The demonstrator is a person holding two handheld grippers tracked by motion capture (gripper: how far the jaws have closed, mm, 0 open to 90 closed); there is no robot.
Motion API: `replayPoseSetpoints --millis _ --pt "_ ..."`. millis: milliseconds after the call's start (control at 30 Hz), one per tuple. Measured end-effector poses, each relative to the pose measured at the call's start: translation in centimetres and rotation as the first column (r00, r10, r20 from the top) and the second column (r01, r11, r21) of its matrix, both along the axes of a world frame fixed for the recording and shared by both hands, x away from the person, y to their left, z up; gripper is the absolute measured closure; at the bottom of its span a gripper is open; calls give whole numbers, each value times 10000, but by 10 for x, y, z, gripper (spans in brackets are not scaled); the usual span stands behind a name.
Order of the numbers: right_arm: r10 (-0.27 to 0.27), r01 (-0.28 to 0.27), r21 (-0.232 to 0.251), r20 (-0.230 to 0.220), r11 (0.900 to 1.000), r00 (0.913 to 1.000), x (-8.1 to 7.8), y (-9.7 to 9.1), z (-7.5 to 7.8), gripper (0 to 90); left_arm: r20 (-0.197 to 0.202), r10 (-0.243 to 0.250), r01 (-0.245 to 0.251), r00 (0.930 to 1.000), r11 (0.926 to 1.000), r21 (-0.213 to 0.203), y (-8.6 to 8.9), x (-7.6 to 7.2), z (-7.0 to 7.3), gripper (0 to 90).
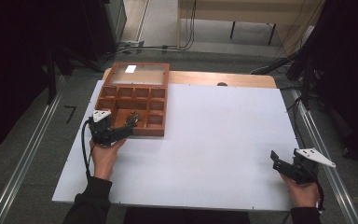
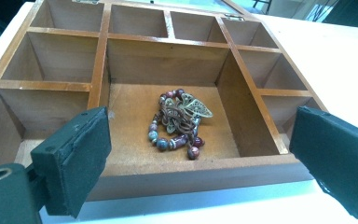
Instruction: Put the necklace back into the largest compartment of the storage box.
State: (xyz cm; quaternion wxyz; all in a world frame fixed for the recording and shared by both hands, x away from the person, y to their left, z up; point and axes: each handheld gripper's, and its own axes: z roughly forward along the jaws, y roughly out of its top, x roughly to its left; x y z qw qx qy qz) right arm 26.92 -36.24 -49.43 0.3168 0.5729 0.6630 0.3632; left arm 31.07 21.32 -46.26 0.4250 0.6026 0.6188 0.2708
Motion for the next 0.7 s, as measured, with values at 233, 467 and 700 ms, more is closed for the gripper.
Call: replayPoseSetpoints --millis 233,467,700 --pt "-24 24 5 5 10000 10000 0 0 0 122 81 -29 29 10000 10000 -32 0 -5 0 60" --pt "-22 22 -18 -6 10000 10000 0 0 0 122 103 -50 50 9999 10000 -14 -1 -7 -1 60" --pt "-38 38 -10 -17 10000 10000 0 0 0 121 123 -79 78 9999 9999 102 -2 -10 0 61"
